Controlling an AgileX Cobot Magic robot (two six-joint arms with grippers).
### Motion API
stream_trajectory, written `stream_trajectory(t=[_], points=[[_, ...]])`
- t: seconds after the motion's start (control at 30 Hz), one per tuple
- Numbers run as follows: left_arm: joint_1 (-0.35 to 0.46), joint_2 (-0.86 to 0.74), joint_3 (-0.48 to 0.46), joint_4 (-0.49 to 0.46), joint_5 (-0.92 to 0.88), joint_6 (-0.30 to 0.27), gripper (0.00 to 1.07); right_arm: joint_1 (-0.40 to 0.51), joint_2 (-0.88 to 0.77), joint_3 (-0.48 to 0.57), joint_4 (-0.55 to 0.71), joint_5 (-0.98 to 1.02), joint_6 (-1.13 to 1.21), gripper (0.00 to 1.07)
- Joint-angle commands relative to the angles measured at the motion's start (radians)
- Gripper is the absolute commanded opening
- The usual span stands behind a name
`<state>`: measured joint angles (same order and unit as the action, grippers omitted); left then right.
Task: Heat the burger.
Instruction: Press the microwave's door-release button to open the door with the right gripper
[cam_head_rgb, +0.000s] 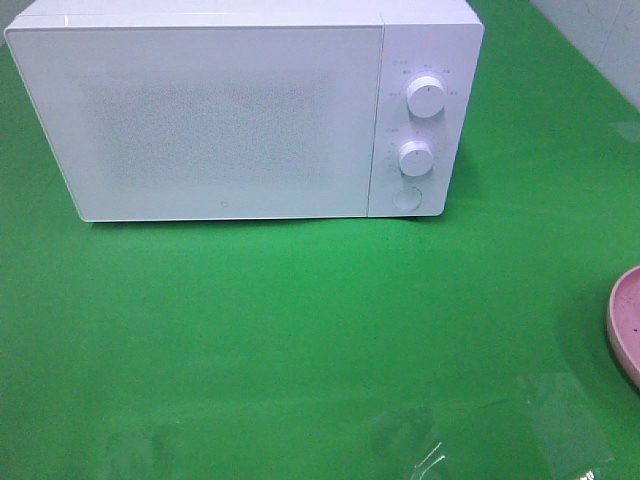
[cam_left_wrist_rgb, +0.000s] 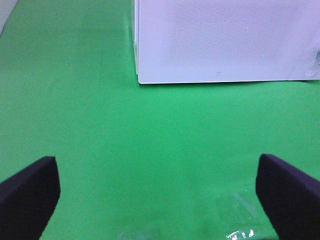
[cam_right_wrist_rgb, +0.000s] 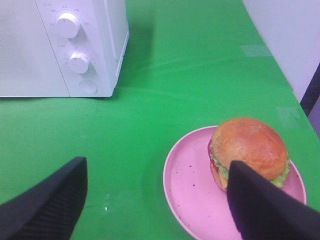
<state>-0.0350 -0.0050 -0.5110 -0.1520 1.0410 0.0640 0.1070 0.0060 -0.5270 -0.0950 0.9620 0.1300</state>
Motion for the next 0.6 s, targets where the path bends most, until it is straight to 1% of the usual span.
stream_trajectory(t=[0.03, 0.2, 0.37, 0.5, 0.6], points=[[0.002, -0.018, 0.001, 0.001, -0.009, 0.003, 1.00, -0.004, 0.054, -0.009, -0.005, -0.066, 0.005, 0.73], [0.002, -0.018, 0.001, 0.001, -0.009, 0.003, 1.00, -0.004, 0.105, -0.008, -0.005, -0.125, 0.005, 0.73], [0.002, -0.018, 0.001, 0.001, -0.009, 0.003, 1.00, -0.004, 0.172, 0.014, -0.005, -0.215, 0.005, 0.73], [0.002, -0.018, 0.001, 0.001, -0.009, 0.003, 1.00, -0.004, 0.236, 0.052, -0.005, -0.316, 0.005, 0.73], [0.002, -0.018, 0.001, 0.001, -0.009, 0.003, 1.00, -0.004, 0.252, 0.069, -0.005, -0.358, 0.005, 0.73]])
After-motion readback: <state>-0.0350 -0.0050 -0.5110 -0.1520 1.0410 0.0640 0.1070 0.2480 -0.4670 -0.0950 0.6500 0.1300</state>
